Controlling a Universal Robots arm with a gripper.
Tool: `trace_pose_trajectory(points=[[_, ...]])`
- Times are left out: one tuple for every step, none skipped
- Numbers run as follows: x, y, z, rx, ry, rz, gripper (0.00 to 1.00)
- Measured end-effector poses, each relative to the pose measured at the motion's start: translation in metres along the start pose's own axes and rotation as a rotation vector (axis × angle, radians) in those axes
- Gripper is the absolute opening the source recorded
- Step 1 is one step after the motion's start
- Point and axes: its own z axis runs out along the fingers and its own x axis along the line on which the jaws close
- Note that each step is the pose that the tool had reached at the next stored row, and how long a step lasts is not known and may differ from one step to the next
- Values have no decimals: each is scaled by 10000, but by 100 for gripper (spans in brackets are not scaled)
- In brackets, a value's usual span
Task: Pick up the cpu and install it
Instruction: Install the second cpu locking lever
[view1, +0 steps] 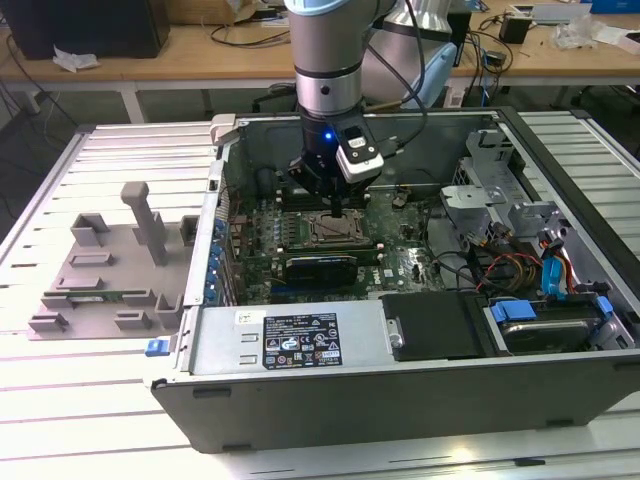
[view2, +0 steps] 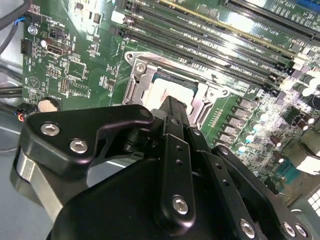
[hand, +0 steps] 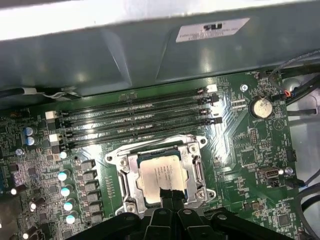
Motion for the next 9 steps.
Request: trace_pose_trajectory(points=[[-2, -9, 0, 0, 0, 0, 11], [-3, -17, 0, 1, 0, 0, 11], [-5, -29, 0, 0, 0, 1, 11], [-6, -35, 1, 0, -1, 1, 11], [-8, -46, 1, 0, 0, 1, 11], [-10, -56, 1, 0, 0, 1, 11], [-11, -65, 1, 0, 0, 0, 11], [-15, -83, 2, 0, -1, 1, 11], [-21, -117, 2, 1, 0, 1, 11]])
